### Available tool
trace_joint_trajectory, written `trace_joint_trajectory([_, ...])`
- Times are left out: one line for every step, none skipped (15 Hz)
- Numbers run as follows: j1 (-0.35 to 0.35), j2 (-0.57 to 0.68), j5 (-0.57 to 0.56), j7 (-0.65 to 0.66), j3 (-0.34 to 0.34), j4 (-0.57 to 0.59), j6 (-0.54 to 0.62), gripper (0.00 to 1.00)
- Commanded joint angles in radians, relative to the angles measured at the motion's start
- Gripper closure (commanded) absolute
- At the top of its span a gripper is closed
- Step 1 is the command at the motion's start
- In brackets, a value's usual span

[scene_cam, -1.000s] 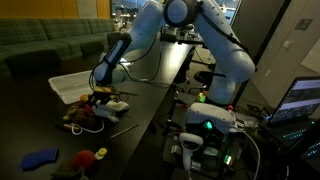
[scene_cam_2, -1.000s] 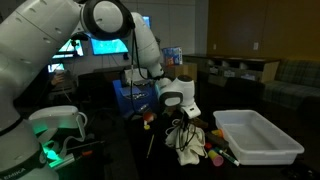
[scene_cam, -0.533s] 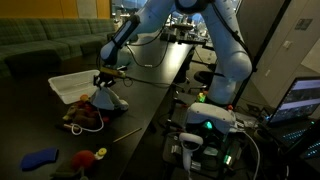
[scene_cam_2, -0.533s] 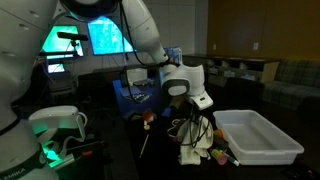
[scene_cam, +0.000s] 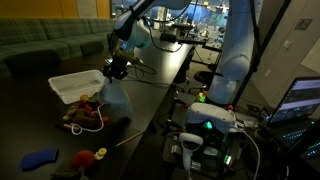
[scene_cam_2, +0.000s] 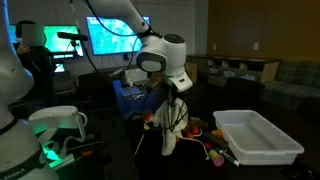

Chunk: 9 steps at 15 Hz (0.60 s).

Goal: Use the towel to sweep the things on the table to the left and then put the towel in the white bin

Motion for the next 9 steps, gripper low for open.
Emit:
trace_joint_trajectory([0.078,-0.242,0.101,-0.083,-0.021,-0.187,-0.09,0.91])
trace_joint_trajectory([0.105,-0.294,0.106,-0.085,-0.027,-0.225,-0.119,0.91])
trace_joint_trajectory([0.132,-0.344,0.108,-0.086,-0.028,-0.26,-0.161,0.91])
trace_joint_trajectory([0.161,-0.384,0.121,-0.104,-0.028,-0.283,-0.243,0.91])
trace_joint_trajectory([0.196,-0.414,0.14,-0.106,-0.022,-0.312,-0.297,0.91])
trace_joint_trajectory([0.24,-0.412,0.172,-0.106,-0.005,-0.33,-0.325,0.91])
trace_joint_trajectory([0.281,-0.394,0.222,-0.128,0.008,-0.342,-0.344,0.91])
trace_joint_trajectory([0.314,-0.347,0.256,-0.149,0.019,-0.332,-0.359,0.91])
trace_joint_trajectory([0.342,-0.29,0.275,-0.163,0.032,-0.314,-0.374,0.91])
